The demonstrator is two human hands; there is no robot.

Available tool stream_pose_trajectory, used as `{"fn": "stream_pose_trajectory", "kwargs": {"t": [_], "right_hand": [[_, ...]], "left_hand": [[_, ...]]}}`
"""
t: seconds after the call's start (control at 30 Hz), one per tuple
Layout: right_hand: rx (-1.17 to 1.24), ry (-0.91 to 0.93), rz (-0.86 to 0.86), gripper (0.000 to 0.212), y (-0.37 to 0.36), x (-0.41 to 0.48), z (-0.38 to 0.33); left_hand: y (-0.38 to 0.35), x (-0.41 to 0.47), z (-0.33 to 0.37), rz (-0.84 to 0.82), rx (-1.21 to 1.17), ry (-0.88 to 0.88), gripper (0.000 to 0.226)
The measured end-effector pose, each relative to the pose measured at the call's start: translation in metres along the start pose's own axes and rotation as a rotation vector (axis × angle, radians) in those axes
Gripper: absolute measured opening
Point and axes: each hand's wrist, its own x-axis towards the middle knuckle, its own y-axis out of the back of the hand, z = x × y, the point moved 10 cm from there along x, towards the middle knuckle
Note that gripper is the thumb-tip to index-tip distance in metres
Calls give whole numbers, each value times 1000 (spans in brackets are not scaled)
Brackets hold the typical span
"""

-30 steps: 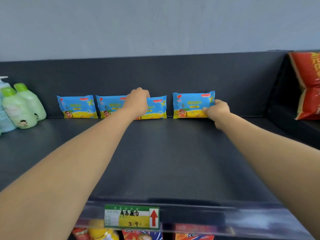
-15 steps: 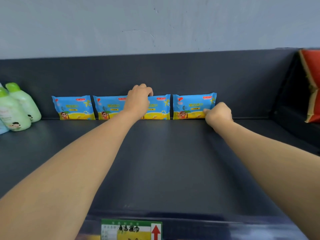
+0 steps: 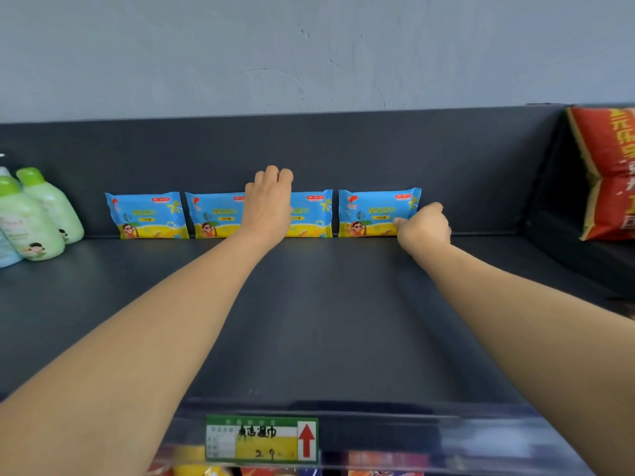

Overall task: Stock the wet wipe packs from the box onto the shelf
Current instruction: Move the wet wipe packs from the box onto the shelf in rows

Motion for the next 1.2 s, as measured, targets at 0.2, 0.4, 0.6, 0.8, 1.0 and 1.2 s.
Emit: {"fn": "stream_pose_trajectory", "kwargs": {"t": [0.2, 0.4, 0.6, 0.8, 1.0, 1.2], "right_hand": [[-21, 113, 19, 12, 9, -18, -18], [-109, 327, -55, 14, 22, -74, -36], [-128, 562, -95, 21, 81, -154, -18], [-154, 649, -95, 23, 152, -218, 67], [-109, 733, -73, 20, 214, -283, 159], [-433, 445, -429, 23, 161, -287, 312]], "left_hand": [[21, -20, 10, 8, -87, -2, 28], [35, -70, 49, -98, -224, -66, 24], [84, -138, 113, -86, -310, -151, 22], [106, -242, 198, -156, -392, -196, 23], [59, -353, 261, -424, -447, -138, 19], [-34, -453, 299, -785, -418, -29, 21]]}}
